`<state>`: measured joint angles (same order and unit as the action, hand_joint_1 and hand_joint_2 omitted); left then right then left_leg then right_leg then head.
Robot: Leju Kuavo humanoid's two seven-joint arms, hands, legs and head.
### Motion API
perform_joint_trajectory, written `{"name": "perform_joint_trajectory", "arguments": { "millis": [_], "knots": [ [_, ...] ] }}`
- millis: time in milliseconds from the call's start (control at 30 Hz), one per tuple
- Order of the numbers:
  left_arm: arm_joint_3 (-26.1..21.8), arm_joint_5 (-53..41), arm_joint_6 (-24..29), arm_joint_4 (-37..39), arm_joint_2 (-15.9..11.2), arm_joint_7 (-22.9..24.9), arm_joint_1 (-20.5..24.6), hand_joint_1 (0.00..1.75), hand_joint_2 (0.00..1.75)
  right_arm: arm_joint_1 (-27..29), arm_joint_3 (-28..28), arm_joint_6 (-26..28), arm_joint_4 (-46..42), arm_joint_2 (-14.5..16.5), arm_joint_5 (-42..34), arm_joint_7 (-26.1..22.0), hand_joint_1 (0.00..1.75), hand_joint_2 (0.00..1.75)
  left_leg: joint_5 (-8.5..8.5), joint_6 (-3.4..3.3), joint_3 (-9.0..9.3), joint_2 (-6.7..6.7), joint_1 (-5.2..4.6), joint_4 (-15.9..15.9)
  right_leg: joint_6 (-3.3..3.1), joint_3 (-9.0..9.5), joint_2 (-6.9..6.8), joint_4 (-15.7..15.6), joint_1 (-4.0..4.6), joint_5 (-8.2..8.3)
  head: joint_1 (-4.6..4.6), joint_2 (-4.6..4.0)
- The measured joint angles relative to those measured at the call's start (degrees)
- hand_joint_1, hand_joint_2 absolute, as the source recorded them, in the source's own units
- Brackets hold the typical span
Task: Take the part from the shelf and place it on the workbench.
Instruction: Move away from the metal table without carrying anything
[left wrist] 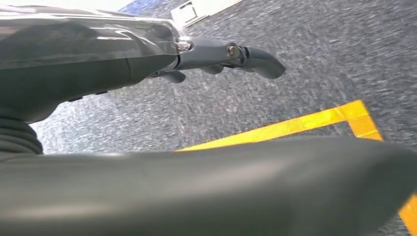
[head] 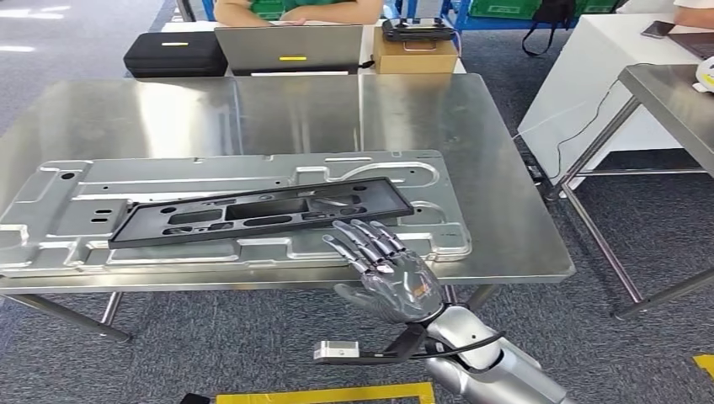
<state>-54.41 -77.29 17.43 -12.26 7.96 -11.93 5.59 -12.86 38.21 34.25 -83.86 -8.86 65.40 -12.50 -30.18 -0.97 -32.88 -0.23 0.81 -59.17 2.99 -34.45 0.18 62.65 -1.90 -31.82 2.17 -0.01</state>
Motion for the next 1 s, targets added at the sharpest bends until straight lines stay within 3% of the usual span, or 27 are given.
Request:
{"name": "perform_joint_trajectory", "arguments": {
  "millis": [67, 133, 200, 300, 367, 400, 433, 500, 567, 667, 700, 767, 833, 867, 900, 933, 1000],
  "knots": [
    [0.0, 0.5, -0.5, 0.0, 0.0, 0.0, 0.0, 0.0, 0.0, 0.4, 0.1, 0.0, -0.4, -0.2, 0.0, 0.0, 0.0, 1.75, -0.27, 0.74, -0.08, -0.07, -0.17, -0.4, -0.45, 1.25, 0.18, -2.7, 0.07, 0.61, 0.05, -0.01],
    [-0.1, 1.3, -1.2, 0.0, -0.1, 0.1, 0.1, 0.0, 0.0, 0.8, 0.1, 0.0, -0.5, -0.2, -0.1, 0.0, 0.0, 0.87, -0.22, 1.17, -0.04, -0.11, -0.17, -0.5, -1.0, 1.15, 0.21, -2.5, 0.15, 0.77, 0.09, 0.0],
    [-0.5, 2.1, -2.0, 0.0, -0.1, 0.3, 0.1, 0.0, 0.0, 0.9, 0.1, 0.0, -0.6, -0.2, -0.5, 0.0, 0.0, 0.0, -1.61, 1.65, -0.39, -0.09, -0.03, -1.7, -1.51, 1.09, -0.05, -2.5, 0.05, 0.99, 0.09, 0.0],
    [-0.7, 2.4, -2.8, 0.0, -0.1, 0.7, 0.2, 0.0, 0.0, 0.9, 0.1, 0.2, -0.7, -0.1, -1.6, -0.1, 0.0, 0.0, -7.37, 2.29, -3.67, -0.06, 0.07, -10.5, -2.24, 0.71, -0.65, -2.5, 0.02, 1.26, 0.1, -0.01],
    [-0.8, 2.6, -3.3, 0.0, -0.1, 0.7, 0.1, 0.0, 0.0, 1.0, 0.1, 0.3, -0.7, -0.1, -2.3, -0.2, 0.0, 0.0, -9.3, 2.35, -5.31, -0.06, 0.08, -15.6, -2.54, 0.32, -0.91, -2.5, 0.12, 1.47, 0.1, -0.01],
    [-0.9, 2.7, -3.6, 0.0, -0.1, 0.8, 0.0, 0.0, 0.0, 1.1, 0.1, 0.4, -0.8, 0.0, -2.5, -0.3, 0.0, 0.0, -8.74, 2.26, -4.75, -0.06, 0.08, -15.3, -2.63, 0.17, -0.96, -2.4, 0.15, 1.56, 0.1, 0.0],
    [-1.0, 2.7, -3.8, 0.0, -0.1, 0.8, 0.0, 0.0, 0.0, 1.1, 0.1, 0.4, -0.9, 0.0, -2.7, -0.3, 0.0, 0.0, -7.28, 2.08, -3.13, -0.05, 0.08, -12.9, -2.65, 0.08, -0.97, -2.4, 0.16, 1.66, 0.1, 0.0],
    [-1.1, 2.8, -4.3, 0.0, -0.1, 0.8, 0.1, 0.0, 0.0, 1.1, 0.1, 0.5, -1.1, 0.2, -2.7, -0.4, 0.0, 0.0, -3.99, 1.62, 1.38, -0.09, 0.0, -5.2, -2.42, 0.0, -0.95, -2.4, 0.21, 1.88, 0.1, 0.0],
    [-1.3, 2.9, -4.7, 0.0, -0.2, 0.7, 0.2, 0.0, 0.0, 1.1, 0.1, 0.6, -1.4, 0.4, -2.8, -0.7, 0.0, 0.0, -2.65, 1.23, 3.69, -0.13, -0.27, -0.5, -1.79, -0.28, -0.92, -2.3, 0.27, 2.3, 0.1, 0.0],
    [-1.4, 2.9, -5.0, 0.0, -0.2, 0.7, 0.2, 0.0, 0.0, 1.1, 0.0, 0.8, -1.7, 0.6, -3.1, -1.0, 0.0, 0.0, -2.22, 0.52, 3.25, -0.05, -0.52, 0.2, -0.47, -0.73, -0.86, -2.4, 0.11, 2.95, 0.08, -0.01],
    [-1.5, 2.9, -5.2, 0.0, -0.2, 0.7, 0.1, 0.0, 0.0, 1.2, -0.1, 0.8, -1.7, 0.6, -3.2, -1.1, 0.0, 0.0, -1.78, 0.08, 2.94, 0.07, -0.47, 0.4, -0.19, -0.94, -0.78, -2.1, 0.09, 2.3, 0.05, -0.01],
    [-1.5, 2.9, -5.3, 0.0, -0.2, 0.6, 0.2, 0.0, 0.0, 1.2, -0.1, 0.8, -1.9, 0.6, -3.4, -1.3, 0.0, 0.0, -0.73, -0.91, 2.02, 0.37, -0.36, 0.7, -0.04, -2.07, -0.58, 1.5, 0.11, -1.65, -0.05, -0.02],
    [-1.5, 2.9, -5.4, 0.0, -0.2, 0.6, 0.2, 0.0, 0.0, 1.3, -0.1, 0.8, -1.9, 0.6, -3.6, -1.4, 0.0, 0.0, 0.14, -1.45, 0.86, 0.58, -0.61, 0.6, -0.06, -3.7, -0.48, 8.2, 0.27, -6.48, -0.15, -0.01],
    [-1.5, 2.8, -5.4, 0.0, -0.2, 0.6, 0.2, 0.0, 0.0, 1.4, -0.1, 0.8, -1.9, 0.6, -3.7, -1.4, 0.0, 0.0, 0.57, -1.54, 0.27, 0.68, -0.75, 0.6, -0.04, -4.01, -0.47, 10.9, 0.33, -7.65, -0.16, -0.01],
    [-1.5, 2.8, -5.3, 0.0, -0.2, 0.6, 0.2, 0.0, 0.0, 1.5, -0.1, 0.8, -1.9, 0.6, -3.7, -1.5, 0.0, 0.0, 0.98, -1.58, -0.31, 0.75, -0.87, 0.5, -0.06, -3.49, -0.46, 11.8, 0.39, -7.6, -0.16, -0.01],
    [-1.5, 2.8, -5.3, 0.0, -0.2, 0.6, 0.2, 0.0, 0.0, 1.6, -0.2, 0.8, -1.9, 0.6, -3.8, -1.6, 0.0, 0.0, 1.36, -1.56, -0.86, 0.77, -0.97, 0.4, -0.15, -1.98, -0.46, 10.7, 0.47, -6.52, -0.16, -0.02],
    [-1.5, 2.8, -5.3, 0.0, -0.2, 0.6, 0.2, 0.0, 0.0, 1.7, -0.2, 0.8, -2.0, 0.6, -3.9, -1.9, 0.0, 0.0, 1.99, -1.37, -1.77, 0.77, -1.07, 0.1, -0.64, 3.35, -0.45, 3.5, 0.72, -3.61, -0.16, -0.01]
  ]
}}
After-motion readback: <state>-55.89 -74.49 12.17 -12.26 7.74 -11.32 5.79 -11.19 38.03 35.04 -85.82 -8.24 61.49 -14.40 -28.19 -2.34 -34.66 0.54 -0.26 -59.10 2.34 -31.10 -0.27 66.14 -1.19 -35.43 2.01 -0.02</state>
